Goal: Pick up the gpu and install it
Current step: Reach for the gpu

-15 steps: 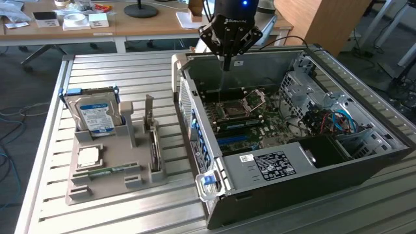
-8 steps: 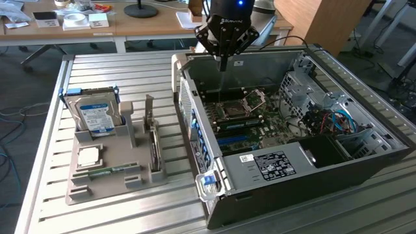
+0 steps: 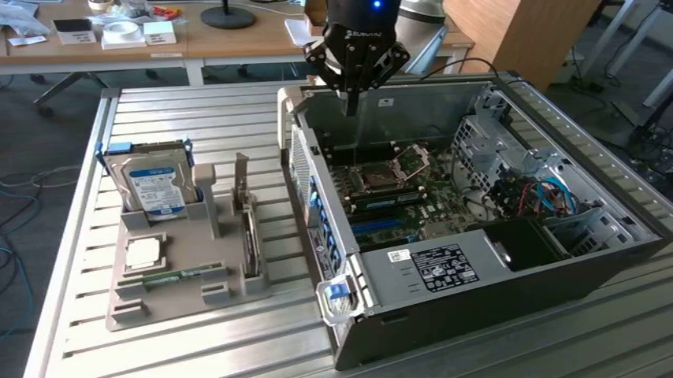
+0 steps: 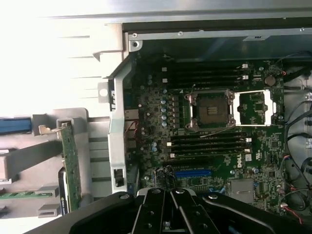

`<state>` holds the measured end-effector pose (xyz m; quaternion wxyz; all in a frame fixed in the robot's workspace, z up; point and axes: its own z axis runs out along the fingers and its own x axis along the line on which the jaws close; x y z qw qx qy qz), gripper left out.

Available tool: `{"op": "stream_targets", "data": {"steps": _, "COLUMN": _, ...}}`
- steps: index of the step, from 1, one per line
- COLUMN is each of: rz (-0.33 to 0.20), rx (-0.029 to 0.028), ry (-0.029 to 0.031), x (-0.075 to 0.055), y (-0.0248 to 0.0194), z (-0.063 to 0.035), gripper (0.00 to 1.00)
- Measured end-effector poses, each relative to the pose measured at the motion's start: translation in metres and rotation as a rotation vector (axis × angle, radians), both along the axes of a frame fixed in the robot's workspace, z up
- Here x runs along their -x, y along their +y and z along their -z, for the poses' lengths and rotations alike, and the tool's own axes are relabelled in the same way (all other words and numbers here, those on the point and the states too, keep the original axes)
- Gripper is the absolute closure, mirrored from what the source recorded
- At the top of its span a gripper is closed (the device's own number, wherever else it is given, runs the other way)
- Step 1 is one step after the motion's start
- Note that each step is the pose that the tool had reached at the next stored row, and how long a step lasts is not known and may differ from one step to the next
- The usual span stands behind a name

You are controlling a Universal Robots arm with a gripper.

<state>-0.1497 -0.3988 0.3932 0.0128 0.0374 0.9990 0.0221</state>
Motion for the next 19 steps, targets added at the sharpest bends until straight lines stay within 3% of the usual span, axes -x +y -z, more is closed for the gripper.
{"op": "stream_targets", "data": {"steps": 19, "rz": 0.001, "rx": 0.0001, "ry": -0.0001, "x": 0.029, "y": 0.0009, "z": 0.0000, "gripper": 0.89}}
